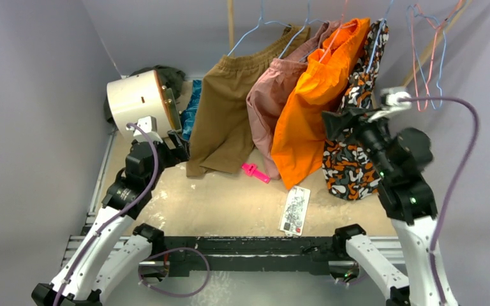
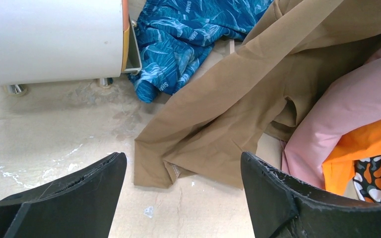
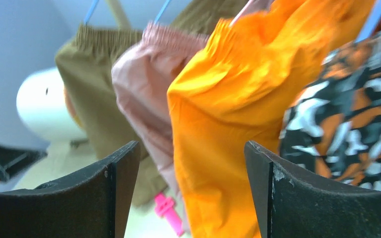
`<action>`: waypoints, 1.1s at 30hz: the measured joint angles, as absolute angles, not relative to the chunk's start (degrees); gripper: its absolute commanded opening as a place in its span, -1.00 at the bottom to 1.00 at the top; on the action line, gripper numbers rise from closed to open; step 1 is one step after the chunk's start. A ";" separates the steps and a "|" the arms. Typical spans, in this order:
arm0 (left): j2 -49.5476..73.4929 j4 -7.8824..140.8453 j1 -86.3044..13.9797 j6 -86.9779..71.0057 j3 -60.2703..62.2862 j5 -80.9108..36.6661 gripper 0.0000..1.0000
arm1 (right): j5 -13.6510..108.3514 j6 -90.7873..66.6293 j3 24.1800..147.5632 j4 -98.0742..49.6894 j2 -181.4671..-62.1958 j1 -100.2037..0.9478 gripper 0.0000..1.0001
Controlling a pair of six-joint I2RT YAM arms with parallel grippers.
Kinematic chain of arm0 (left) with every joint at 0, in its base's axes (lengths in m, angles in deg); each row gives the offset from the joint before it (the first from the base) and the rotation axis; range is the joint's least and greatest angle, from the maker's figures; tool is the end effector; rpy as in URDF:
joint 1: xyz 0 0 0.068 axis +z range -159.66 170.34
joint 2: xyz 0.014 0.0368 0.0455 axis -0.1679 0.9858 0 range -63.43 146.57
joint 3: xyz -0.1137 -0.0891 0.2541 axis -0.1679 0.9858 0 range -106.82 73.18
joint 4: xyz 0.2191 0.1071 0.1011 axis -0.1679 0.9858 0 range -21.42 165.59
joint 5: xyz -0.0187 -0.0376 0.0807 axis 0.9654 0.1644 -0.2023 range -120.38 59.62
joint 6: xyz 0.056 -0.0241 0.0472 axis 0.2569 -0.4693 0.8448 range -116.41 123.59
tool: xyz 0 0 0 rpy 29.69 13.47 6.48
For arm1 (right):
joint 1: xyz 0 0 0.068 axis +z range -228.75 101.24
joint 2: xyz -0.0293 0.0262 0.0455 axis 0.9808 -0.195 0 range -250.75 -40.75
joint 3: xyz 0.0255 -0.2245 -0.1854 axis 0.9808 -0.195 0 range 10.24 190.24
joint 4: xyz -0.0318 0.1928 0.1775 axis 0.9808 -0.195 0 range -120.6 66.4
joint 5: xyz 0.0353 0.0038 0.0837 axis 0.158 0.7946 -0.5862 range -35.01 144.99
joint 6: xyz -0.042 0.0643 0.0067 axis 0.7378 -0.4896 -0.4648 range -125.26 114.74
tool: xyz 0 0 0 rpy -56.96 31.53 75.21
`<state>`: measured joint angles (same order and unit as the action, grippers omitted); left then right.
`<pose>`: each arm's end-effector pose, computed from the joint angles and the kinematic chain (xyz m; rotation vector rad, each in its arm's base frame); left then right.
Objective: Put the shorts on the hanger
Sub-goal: Adjust the shorts at the center of the board.
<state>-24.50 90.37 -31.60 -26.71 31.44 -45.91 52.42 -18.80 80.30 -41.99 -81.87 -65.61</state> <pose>0.1673 -0.0484 0.3195 -0.3224 1.8785 -0.3637 0.1268 0.0326 0.4983 -0.0330 1.3992 0.4191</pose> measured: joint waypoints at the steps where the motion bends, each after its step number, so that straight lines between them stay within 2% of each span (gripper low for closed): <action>1: -24.50 90.26 -31.73 -26.71 31.55 -45.76 0.67 | 50.28 -19.07 79.56 -41.73 -83.21 -65.41 0.57; 5: -24.06 90.26 -32.21 -26.60 31.64 -46.00 0.66 | 47.53 -20.58 73.57 -40.92 -87.69 -61.19 0.60; 13: -21.98 90.61 -32.30 -26.75 31.64 -50.94 0.63 | 51.26 -24.86 66.22 -36.83 -93.81 -46.70 0.64; 23: -7.58 93.05 -32.30 -30.80 23.35 -54.79 0.59 | 52.60 -30.91 58.81 -24.50 -97.26 -43.38 0.62; 27: -3.91 93.82 -32.30 -36.48 20.27 -56.99 0.49 | 54.04 -32.14 58.77 -21.47 -101.09 -39.07 0.62; 33: 3.77 100.05 -32.30 -52.81 15.79 -61.87 0.46 | 55.57 -32.79 58.77 -19.61 -103.32 -35.12 0.63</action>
